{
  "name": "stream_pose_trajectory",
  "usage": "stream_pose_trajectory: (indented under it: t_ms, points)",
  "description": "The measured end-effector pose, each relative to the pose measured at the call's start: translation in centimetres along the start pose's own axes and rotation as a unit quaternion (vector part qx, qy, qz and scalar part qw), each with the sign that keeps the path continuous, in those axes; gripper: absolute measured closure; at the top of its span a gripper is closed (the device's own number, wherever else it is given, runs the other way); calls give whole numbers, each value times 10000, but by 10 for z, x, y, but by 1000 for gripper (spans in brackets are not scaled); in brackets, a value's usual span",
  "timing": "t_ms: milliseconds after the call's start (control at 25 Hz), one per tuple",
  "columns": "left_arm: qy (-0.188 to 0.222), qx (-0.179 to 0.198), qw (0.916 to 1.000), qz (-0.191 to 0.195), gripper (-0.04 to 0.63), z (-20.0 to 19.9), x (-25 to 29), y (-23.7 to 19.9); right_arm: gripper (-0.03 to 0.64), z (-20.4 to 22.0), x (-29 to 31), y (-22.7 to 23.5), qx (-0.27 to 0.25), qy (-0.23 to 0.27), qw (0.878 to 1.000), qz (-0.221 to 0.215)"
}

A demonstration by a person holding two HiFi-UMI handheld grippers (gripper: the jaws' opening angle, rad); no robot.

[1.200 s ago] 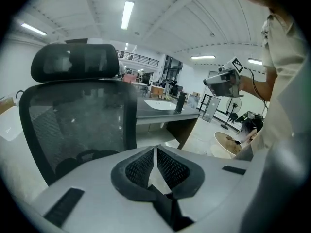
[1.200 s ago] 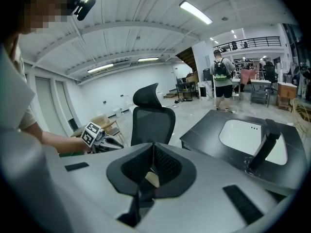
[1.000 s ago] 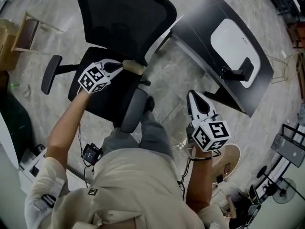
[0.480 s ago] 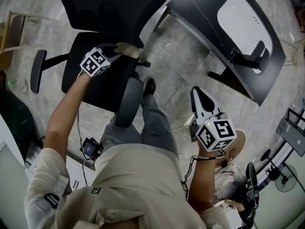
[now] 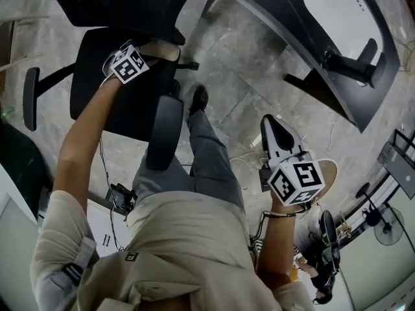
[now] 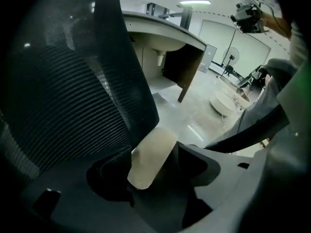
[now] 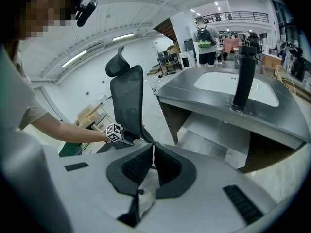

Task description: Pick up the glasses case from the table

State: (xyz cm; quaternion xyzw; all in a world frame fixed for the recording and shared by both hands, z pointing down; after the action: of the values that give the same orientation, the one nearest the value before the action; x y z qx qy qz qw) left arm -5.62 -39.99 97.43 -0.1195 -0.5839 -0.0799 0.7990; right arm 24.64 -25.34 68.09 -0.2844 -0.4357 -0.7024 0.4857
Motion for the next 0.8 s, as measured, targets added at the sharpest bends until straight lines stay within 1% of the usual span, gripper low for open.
stream_pose_trajectory:
  t_ms: [200, 320, 400, 560, 800]
  points:
    - [-627, 519, 9967, -11, 236, 19, 41, 1, 591, 15, 12, 13, 126, -132, 9998, 45]
    - [-959, 629, 9933, -104, 199, 29, 58, -7, 591, 25, 18, 20, 220, -221, 9995, 84]
    - [-1103, 669, 9916, -61, 198, 34, 69, -10, 591, 31, 20, 25, 274, -285, 9992, 112]
    - [-1143, 745, 9906, -11, 195, 39, 81, -15, 591, 39, 28, 29, 337, -367, 9987, 136]
    - [-987, 636, 9931, -32, 196, 43, 91, -18, 591, 49, 41, 25, 365, -470, 9982, 86]
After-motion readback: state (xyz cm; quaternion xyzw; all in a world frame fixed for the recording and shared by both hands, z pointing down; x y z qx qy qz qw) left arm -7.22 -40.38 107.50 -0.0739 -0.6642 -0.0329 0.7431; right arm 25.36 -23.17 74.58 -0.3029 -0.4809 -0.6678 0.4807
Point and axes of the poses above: the fingertips, and each gripper's own axes: x forward along the fingers, y to its right, z out of its underside, the point moved 1 cm from there along -x, backward along the fingers, and after that the axes turned 9 degrees about -y, right-handed, at the moved point
